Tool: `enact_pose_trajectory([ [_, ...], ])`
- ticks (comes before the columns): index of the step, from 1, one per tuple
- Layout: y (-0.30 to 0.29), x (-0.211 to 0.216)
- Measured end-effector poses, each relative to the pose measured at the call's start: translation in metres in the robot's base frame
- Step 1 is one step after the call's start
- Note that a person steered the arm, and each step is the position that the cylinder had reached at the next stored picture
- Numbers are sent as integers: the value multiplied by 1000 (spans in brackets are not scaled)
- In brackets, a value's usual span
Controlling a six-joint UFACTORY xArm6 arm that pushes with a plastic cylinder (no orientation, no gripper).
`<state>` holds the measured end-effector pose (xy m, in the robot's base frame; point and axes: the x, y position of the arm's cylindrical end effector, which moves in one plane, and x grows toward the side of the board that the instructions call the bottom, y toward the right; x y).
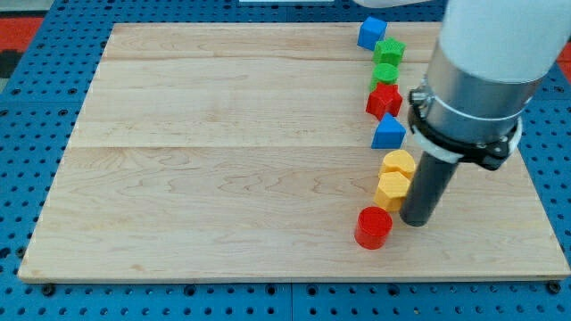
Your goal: Separate the green circle and red star from each other
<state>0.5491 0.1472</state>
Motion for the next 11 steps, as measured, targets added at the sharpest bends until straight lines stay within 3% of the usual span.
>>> enact_pose_trajectory([
  [3, 34, -4],
  [4, 76, -18],
  [5, 122, -58],
  [6, 147, -129],
  [7, 127, -200],
  [9, 7, -209],
  [11, -94, -177],
])
